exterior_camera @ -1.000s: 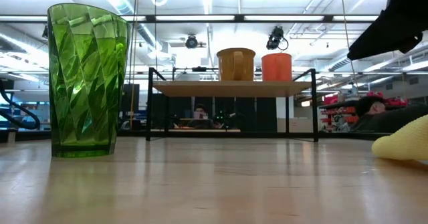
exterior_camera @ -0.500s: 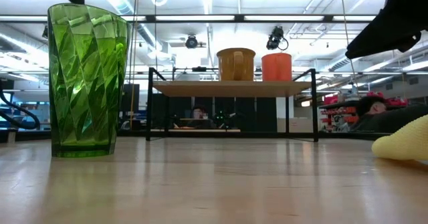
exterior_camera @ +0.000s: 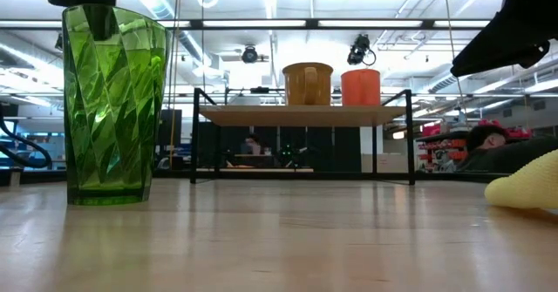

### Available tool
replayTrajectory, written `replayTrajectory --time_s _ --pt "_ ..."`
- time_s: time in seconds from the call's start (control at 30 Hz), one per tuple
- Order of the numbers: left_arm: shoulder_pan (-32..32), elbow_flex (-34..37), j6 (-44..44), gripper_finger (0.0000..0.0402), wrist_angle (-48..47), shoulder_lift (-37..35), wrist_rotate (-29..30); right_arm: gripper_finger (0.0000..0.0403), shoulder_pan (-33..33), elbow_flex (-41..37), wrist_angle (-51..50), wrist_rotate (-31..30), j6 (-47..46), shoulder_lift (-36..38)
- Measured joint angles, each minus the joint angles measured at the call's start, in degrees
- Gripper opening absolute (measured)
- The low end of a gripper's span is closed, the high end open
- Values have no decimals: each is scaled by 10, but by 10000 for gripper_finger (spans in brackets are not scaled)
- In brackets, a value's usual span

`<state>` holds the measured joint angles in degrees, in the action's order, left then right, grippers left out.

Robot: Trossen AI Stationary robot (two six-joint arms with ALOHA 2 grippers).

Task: Stack small to large cups/mugs on shelf
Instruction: Put the green cup on the shelf

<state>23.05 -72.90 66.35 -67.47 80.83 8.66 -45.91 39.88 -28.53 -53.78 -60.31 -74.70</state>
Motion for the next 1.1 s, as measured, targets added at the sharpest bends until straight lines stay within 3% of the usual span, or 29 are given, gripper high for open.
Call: replayTrajectory --time_s 0.37,0.9,1.1 --pt "-30 0 -2 100 -4 4 5 117 0 0 3 0 -2 0" --pt "-32 0 -14 101 7 1 1 117 0 0 4 0 -1 0" --pt "-32 0 -7 103 -42 1 0 117 0 0 4 0 -1 0"
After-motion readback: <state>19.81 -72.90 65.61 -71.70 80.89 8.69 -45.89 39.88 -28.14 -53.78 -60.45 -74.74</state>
